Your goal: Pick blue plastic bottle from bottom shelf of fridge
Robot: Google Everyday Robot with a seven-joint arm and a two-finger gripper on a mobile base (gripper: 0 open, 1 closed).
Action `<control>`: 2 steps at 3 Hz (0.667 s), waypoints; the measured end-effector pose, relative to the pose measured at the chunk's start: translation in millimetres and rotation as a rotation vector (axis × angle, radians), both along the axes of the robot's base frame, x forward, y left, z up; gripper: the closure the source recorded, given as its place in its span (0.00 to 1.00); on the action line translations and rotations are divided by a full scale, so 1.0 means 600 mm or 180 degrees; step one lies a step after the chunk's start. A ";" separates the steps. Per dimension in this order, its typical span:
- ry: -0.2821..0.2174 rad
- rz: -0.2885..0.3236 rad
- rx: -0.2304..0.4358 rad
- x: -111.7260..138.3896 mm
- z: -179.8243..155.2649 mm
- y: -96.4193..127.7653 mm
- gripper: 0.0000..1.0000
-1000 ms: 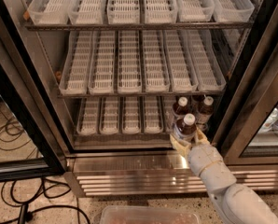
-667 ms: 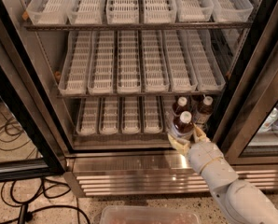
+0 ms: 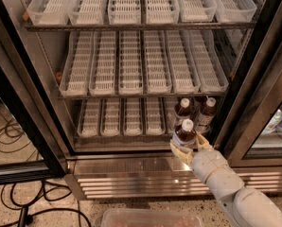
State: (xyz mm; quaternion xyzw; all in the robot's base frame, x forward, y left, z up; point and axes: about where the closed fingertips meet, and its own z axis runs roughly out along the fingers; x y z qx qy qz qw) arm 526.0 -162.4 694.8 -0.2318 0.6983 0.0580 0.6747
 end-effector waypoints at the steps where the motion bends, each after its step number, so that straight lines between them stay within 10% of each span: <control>1: 0.0343 0.0184 -0.0174 -0.086 -0.043 -0.026 1.00; 2: 0.0643 0.0255 -0.0339 -0.179 -0.063 -0.082 1.00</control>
Offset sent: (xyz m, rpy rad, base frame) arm -0.2068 -0.0575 -0.0594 -0.1545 0.3605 0.2778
